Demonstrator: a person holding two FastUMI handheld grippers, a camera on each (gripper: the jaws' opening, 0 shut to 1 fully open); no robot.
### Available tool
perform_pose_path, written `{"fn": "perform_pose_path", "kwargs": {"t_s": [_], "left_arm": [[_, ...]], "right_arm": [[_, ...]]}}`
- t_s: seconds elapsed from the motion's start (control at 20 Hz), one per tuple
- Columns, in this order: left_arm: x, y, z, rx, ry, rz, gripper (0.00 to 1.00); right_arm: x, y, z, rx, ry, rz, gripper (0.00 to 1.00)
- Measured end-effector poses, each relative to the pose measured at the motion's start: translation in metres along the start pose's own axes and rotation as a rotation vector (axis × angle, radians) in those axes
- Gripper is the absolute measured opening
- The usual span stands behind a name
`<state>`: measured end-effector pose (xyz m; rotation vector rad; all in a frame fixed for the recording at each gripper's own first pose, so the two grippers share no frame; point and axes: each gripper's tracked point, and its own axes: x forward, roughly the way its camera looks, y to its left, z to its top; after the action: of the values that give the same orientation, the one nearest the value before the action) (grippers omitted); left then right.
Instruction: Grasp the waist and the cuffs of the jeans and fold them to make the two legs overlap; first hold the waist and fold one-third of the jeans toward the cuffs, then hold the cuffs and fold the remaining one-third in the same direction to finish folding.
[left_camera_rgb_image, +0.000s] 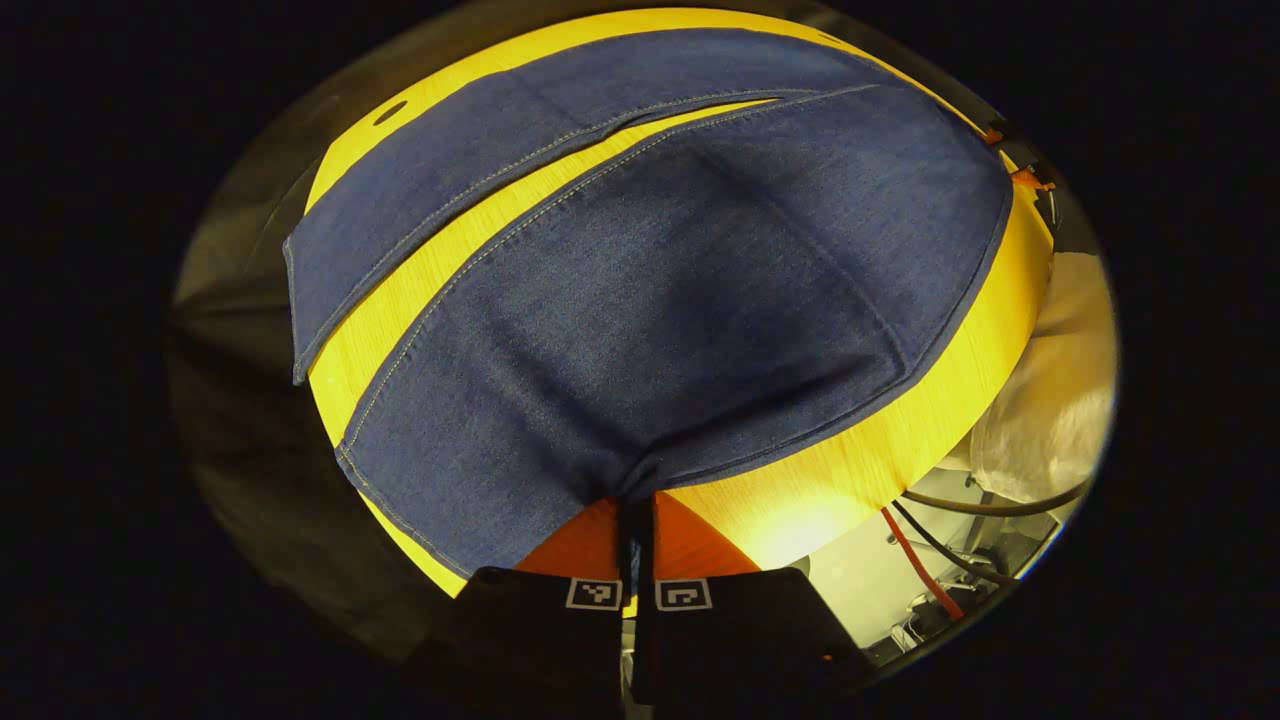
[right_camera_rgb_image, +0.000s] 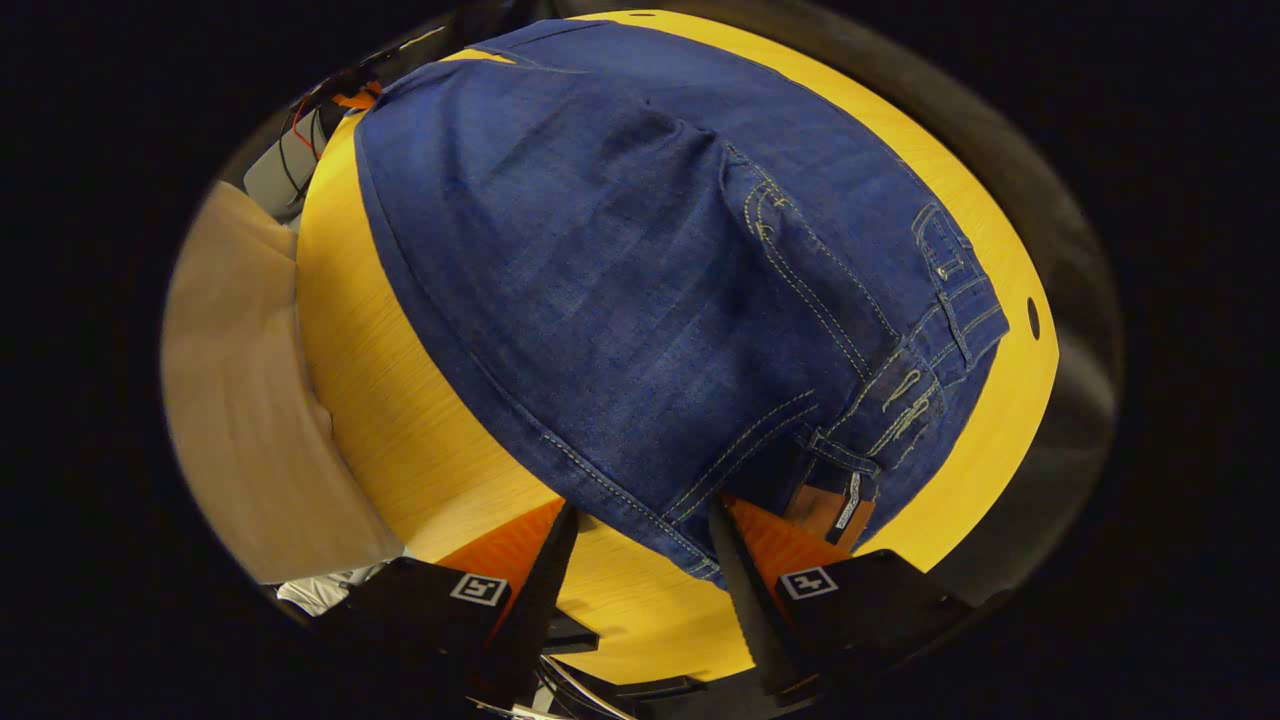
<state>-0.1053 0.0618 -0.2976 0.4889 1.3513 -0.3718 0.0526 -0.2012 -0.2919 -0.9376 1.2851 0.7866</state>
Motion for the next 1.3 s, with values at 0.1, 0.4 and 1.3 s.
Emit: {"fn": "perform_pose_path", "kwargs": {"t_s": [0.1, 0.4, 1.3], "left_arm": [[0.0, 0.0, 0.0, 0.003, 0.001, -0.006, 0.0], [0.0, 0.0, -0.001, 0.003, 0.001, -0.015, 0.0], [-0.011, -0.003, 0.009, -0.434, -0.243, 0.101, 0.0]], "right_arm": [[0.001, -0.004, 0.0, 0.021, -0.004, -0.004, 0.76], [0.003, -0.011, 0.002, 0.048, -0.001, -0.016, 0.51], [-0.02, -0.014, 0.008, 0.731, -0.238, -0.235, 0.03]]}}
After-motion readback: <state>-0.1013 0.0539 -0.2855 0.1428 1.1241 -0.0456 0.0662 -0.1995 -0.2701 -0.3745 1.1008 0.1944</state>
